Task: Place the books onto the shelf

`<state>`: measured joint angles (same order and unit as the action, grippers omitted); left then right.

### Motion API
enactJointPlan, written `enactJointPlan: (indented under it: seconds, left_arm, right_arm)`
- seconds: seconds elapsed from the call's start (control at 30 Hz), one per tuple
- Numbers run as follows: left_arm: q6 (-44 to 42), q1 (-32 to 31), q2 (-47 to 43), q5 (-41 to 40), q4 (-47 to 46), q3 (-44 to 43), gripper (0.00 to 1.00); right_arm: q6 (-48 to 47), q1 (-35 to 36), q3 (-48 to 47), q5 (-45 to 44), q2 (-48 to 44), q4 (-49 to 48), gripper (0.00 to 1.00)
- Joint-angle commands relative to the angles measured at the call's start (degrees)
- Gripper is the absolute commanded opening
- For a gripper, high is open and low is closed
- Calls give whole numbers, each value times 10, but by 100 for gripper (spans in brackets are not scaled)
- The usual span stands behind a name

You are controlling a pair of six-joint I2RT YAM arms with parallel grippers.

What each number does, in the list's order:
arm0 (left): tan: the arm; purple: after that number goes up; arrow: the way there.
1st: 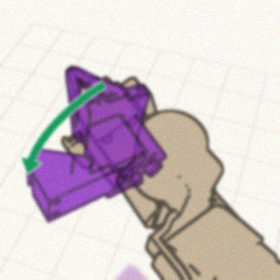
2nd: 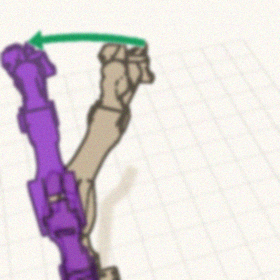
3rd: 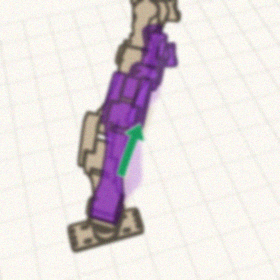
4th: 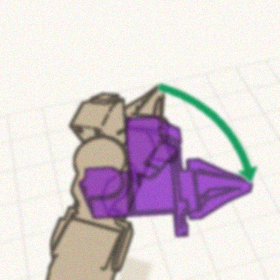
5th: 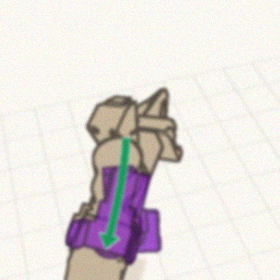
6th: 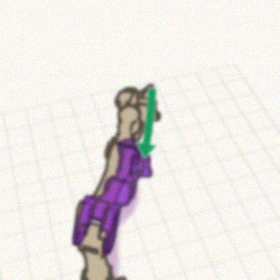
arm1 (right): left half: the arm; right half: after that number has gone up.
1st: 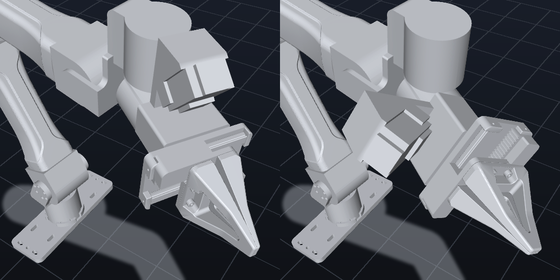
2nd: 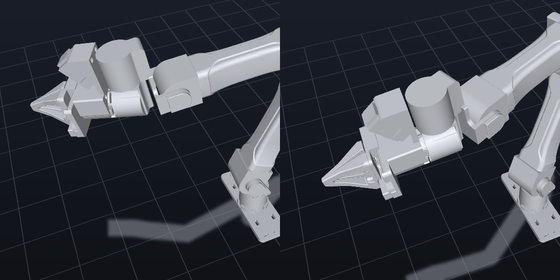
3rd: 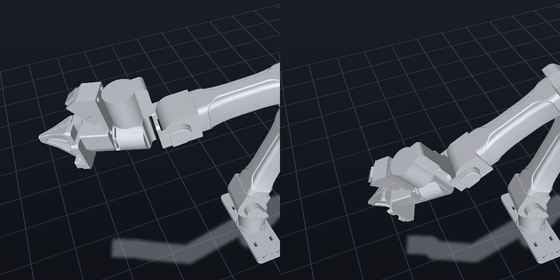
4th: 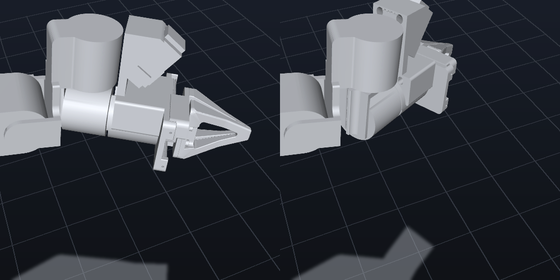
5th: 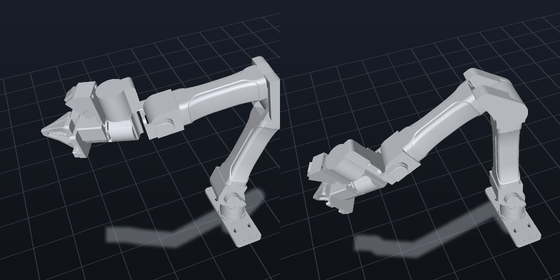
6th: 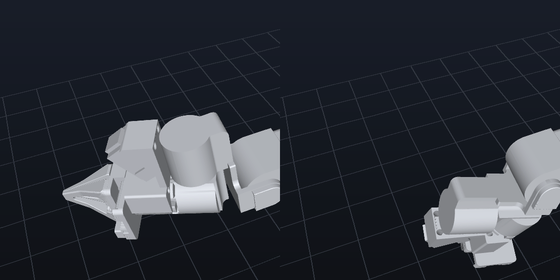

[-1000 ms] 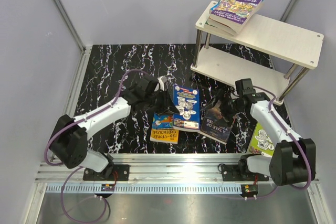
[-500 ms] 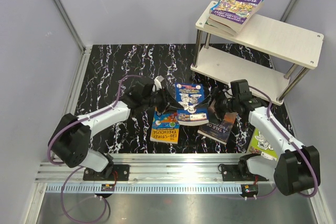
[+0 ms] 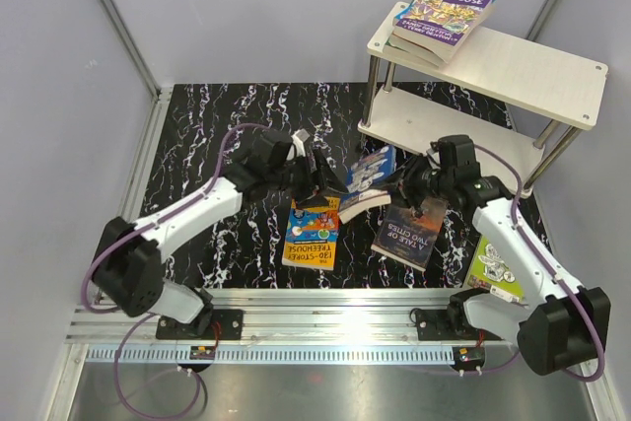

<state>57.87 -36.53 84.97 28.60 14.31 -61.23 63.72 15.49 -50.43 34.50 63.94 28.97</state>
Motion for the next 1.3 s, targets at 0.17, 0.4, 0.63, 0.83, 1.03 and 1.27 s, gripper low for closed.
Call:
enactJointPlan:
  seconds: [0.17, 0.4, 0.63, 0.83, 1.03, 1.27]
  left_arm:
    - [-64, 42, -214, -58, 109, 95, 83]
    - [-70, 45, -342, -84, 190, 147, 83]
    - [-64, 45, -422, -99, 263, 161, 82]
    - [-70, 45, -479, -128, 351, 149, 82]
    - [-75, 46, -517, -163, 430, 129, 82]
    - [-67, 45, -547, -188, 491, 113, 82]
  right_arm:
    - [44, -67, -84, -94, 2, -145, 0]
    - [118, -134, -35, -71, 56, -350, 0]
    - [140, -142, -2, -125, 115, -453, 0]
    - [166, -146, 37, -154, 174, -543, 0]
    - [193, -148, 52, -165, 266, -636, 0]
    - [185, -150, -19, -148, 376, -656, 0]
